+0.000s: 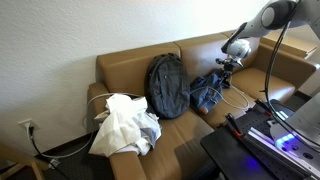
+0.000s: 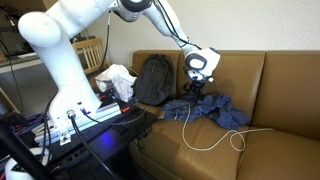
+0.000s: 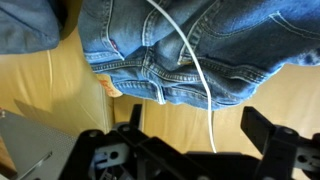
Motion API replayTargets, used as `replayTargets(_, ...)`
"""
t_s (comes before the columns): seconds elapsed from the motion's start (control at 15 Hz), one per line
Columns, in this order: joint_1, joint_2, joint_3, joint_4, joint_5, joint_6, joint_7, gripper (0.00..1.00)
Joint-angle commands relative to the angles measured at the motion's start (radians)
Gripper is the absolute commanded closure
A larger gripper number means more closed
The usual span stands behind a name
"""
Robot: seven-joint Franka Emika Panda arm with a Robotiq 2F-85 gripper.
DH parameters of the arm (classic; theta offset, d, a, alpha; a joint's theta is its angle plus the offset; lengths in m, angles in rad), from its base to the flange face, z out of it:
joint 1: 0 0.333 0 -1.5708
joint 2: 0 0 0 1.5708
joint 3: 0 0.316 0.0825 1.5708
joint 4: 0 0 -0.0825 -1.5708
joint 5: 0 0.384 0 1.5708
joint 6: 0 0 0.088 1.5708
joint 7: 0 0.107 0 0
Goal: Put the blue jeans on the left armrest
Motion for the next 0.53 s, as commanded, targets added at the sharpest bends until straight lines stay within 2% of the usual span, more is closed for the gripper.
replayTargets(0.0, -0.044, 0.104, 0.040, 0.102, 0.091, 0.099, 0.096, 0.00)
replayTargets(0.33, 0.002, 0.210, 0.029, 0.155, 0.140, 0.409, 0.209, 0.00)
replayTargets(0.47, 0.009, 0.238, 0.035, 0.175, 0.122, 0.416, 0.277, 0.00)
